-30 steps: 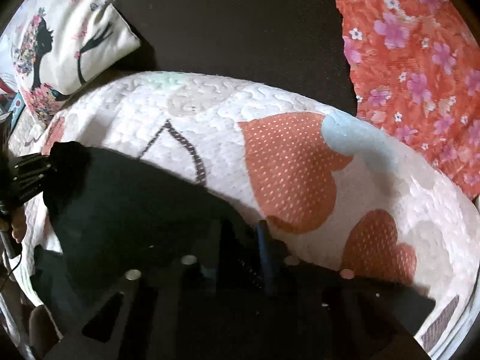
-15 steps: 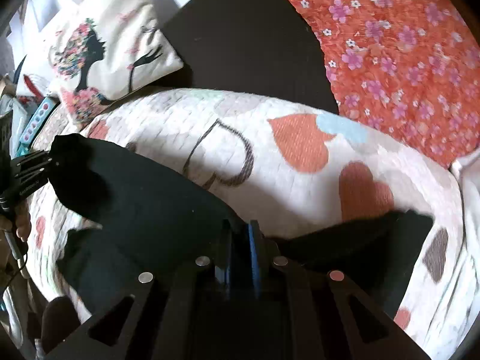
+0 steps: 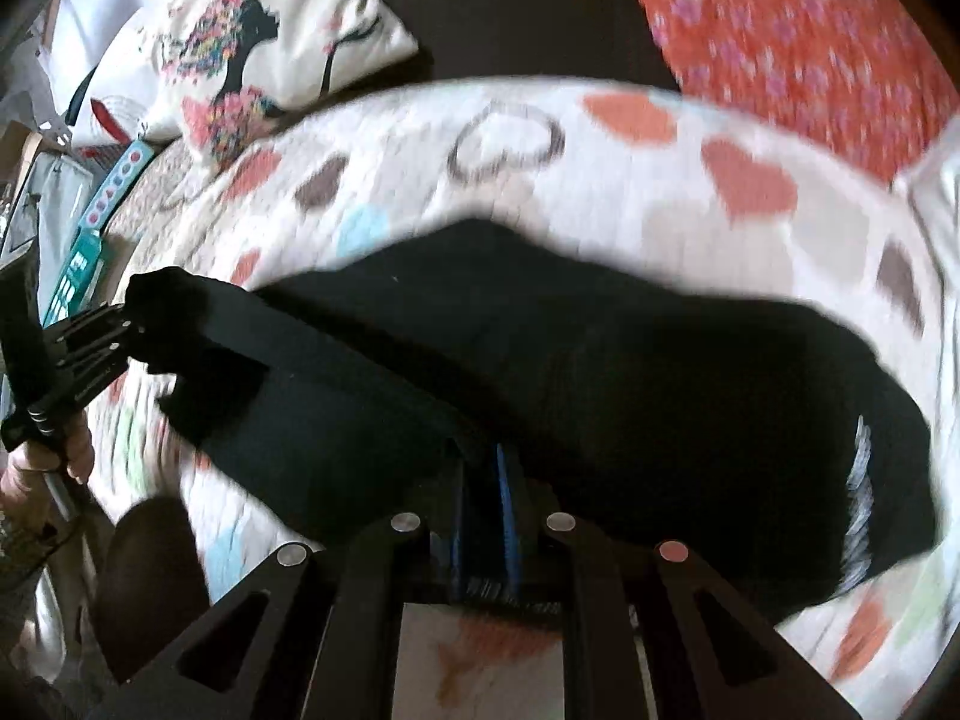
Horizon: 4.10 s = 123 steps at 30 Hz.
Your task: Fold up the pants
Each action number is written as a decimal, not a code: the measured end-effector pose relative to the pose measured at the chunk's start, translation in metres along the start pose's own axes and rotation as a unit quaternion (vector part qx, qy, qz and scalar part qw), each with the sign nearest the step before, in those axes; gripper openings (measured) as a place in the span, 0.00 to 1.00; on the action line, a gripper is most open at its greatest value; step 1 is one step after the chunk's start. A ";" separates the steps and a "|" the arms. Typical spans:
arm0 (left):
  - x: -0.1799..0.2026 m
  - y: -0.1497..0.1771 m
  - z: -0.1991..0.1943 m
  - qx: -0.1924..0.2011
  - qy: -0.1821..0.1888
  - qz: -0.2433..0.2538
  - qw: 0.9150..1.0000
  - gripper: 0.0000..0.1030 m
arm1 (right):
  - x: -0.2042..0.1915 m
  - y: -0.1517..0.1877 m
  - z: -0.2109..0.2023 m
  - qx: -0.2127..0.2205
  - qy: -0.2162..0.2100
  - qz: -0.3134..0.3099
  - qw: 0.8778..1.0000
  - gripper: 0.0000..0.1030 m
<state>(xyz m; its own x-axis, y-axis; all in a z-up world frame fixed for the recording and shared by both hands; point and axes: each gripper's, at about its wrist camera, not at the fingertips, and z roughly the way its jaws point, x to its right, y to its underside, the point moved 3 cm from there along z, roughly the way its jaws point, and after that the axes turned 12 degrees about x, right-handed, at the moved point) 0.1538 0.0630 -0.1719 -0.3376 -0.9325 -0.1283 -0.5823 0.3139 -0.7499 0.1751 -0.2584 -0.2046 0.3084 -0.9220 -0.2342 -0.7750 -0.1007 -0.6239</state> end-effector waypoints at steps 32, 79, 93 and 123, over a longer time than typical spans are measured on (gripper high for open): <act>-0.093 0.073 -0.038 -0.020 0.015 -0.318 0.948 0.53 | -0.030 -0.100 0.081 0.000 0.056 0.093 0.994 0.51; -0.137 0.044 0.026 -0.069 -0.001 -0.372 0.926 0.12 | 0.021 -0.072 0.010 0.046 0.034 0.146 0.988 0.52; -0.074 0.046 -0.023 -0.058 -0.020 -0.346 0.936 0.22 | 0.197 0.046 -0.114 0.117 0.153 0.326 0.925 0.56; -0.080 0.066 -0.048 -0.070 -0.091 -0.387 0.915 0.35 | 0.246 0.069 -0.099 0.063 0.326 0.298 0.895 0.03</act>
<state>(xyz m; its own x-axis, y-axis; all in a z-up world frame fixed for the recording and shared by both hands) 0.1072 0.1671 -0.1798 0.3365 -0.8959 0.2902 -0.6888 -0.4443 -0.5729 0.1430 -0.5295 -0.2315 -0.5583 -0.8242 -0.0949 -0.6139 0.4874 -0.6210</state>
